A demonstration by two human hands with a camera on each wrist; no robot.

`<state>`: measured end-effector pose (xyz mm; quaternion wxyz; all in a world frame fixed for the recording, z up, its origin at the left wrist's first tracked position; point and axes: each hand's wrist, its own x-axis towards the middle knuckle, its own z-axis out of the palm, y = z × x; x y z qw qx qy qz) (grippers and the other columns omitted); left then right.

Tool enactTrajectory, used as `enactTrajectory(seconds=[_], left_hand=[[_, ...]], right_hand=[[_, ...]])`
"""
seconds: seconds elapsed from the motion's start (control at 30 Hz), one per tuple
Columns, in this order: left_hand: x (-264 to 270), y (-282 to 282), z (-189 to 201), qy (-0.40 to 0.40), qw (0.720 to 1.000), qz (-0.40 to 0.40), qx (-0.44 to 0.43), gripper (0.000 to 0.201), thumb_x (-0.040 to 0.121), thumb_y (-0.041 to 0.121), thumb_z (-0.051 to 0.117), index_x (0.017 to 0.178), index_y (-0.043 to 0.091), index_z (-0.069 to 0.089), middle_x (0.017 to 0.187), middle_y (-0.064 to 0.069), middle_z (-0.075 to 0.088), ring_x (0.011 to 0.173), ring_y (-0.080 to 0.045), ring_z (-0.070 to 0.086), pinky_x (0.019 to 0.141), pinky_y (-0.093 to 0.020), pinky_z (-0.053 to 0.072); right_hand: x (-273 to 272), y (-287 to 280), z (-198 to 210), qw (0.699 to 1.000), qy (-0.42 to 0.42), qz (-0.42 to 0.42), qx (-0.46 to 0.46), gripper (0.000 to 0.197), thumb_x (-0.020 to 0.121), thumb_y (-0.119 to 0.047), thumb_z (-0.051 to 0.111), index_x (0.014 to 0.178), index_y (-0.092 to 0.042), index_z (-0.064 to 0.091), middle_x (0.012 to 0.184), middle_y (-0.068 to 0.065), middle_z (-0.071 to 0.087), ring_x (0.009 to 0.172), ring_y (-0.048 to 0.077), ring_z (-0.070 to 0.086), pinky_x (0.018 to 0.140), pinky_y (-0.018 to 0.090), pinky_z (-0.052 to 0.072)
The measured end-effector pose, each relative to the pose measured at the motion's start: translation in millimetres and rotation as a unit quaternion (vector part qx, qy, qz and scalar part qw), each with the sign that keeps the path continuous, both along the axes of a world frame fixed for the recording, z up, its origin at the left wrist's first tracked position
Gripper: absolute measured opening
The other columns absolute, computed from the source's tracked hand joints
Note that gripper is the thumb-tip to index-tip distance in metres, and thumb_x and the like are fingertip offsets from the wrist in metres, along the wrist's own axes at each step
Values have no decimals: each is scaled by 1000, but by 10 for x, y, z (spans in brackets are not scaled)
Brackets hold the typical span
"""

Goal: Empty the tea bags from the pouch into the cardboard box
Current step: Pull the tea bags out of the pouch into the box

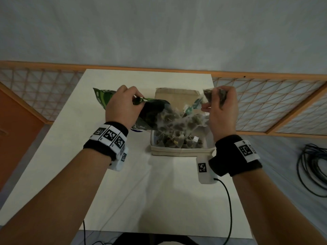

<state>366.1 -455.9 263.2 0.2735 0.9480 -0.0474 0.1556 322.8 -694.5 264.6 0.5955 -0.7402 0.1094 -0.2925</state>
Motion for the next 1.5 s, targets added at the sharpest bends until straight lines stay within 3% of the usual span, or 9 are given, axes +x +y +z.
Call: enactTrajectory(seconds=[0.27,0.37,0.47,0.67,0.97,1.13,1.27,1.4,1.5], left_hand=[[12,-6,10,-2,1000,-2,-5,15,87,29,73,96,19,67,94,1,48,92,-28,59,69,-31,39],[18,-6,-2,1,1000,-4,-4,14,88,28,73,96,19,67,94,2,47,92,-28,59,69,-31,39],[32,3,-15,-1,1000,-5,-5,14,88,28,73,96,19,67,94,2,47,91,-28,58,69,-31,40],[58,13,-17,-2,1000,-4,-15,14,87,27,73,96,18,67,94,2,47,83,-18,48,69,-31,40],[76,30,-6,2,1000,1,-10,15,88,27,73,97,17,67,94,2,47,83,-18,48,70,-31,40],[55,6,2,6,1000,8,5,15,89,30,71,98,20,67,95,4,47,84,-18,50,67,-31,38],[48,27,-22,9,1000,20,19,15,89,34,70,99,22,67,97,2,52,89,-23,55,66,-32,38],[49,49,-48,5,1000,21,20,16,89,34,71,99,22,67,103,-4,58,92,-27,59,66,-32,38],[45,44,-51,4,1000,19,14,16,88,33,71,98,22,67,104,-4,59,93,-27,59,66,-33,40]], right_hand=[[158,-85,-545,975,177,45,-123,11,94,-32,50,99,-22,51,101,6,67,81,24,65,72,42,57],[135,-123,-763,908,305,123,-259,18,93,-29,55,106,-18,60,114,9,61,94,21,56,82,28,44],[72,-81,-868,845,376,140,-353,30,86,-33,58,115,-28,60,131,11,41,121,32,38,106,42,35],[93,192,-935,870,327,237,-284,81,79,-20,66,145,-33,21,149,6,36,134,35,34,109,52,36],[122,255,-797,938,246,193,-149,15,94,-22,56,108,-24,53,100,-2,63,78,14,65,68,33,59],[131,132,-530,974,140,133,-115,8,92,-14,54,98,-19,50,76,-7,56,58,8,51,50,16,44],[122,-24,-418,987,91,121,-56,12,87,-12,55,92,-22,52,66,-11,49,51,7,42,50,22,36],[92,-114,-490,989,95,106,-44,16,86,-12,57,94,-25,54,73,-9,54,55,6,46,52,22,39],[67,-120,-668,959,195,180,-100,35,85,-12,62,117,-25,55,106,-6,59,73,9,60,61,21,52]])
